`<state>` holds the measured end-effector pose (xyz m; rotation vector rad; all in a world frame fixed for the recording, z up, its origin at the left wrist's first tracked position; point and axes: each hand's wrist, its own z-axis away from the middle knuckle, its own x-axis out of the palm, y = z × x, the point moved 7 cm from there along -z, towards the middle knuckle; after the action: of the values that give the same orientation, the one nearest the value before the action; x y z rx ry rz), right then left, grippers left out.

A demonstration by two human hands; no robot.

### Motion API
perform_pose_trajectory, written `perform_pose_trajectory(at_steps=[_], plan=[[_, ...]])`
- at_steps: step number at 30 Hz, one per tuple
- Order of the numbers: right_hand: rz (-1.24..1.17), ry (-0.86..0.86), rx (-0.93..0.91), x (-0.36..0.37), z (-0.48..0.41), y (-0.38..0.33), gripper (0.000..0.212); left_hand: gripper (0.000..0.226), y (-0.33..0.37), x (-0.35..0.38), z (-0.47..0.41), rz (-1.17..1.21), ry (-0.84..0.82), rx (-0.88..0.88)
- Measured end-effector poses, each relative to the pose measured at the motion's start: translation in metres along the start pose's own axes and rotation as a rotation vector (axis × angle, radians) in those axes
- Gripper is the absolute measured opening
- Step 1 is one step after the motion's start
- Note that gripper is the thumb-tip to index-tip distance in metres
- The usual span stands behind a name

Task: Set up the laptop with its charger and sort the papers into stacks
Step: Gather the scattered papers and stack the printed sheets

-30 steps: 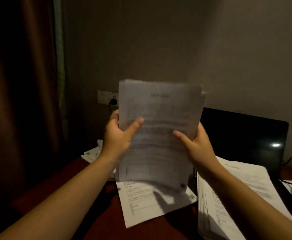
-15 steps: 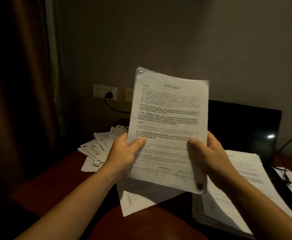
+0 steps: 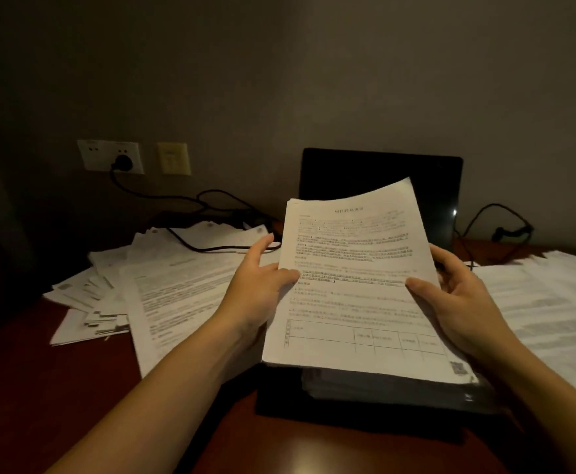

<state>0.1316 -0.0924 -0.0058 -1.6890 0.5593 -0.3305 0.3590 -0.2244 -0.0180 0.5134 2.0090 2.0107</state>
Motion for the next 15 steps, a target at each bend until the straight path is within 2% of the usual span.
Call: perform_pose_trajectory(at_steps=[3,7,10,15], plan=[[0.150,0.065,-0.040,-0.023,0.000,0.009,0.059,0.059,-0.011,0.020,-0.002,-0.067,-0.020,0.060],[0.521,0.116,-0.054,-0.039,-0.002,0.018,0.062,0.055,-0.028,0.044,0.007,-0.534,-0.126,0.256],[0.709,0.080,0.005,-0.040,-0.004,0.028,0.055,0.038,-0.037,0.050,0.009,-0.752,-0.192,0.358],[0.886,0.069,0.020,-0.039,-0.004,0.026,0.043,0.042,-0.033,0.052,0.012,-0.812,-0.181,0.376]])
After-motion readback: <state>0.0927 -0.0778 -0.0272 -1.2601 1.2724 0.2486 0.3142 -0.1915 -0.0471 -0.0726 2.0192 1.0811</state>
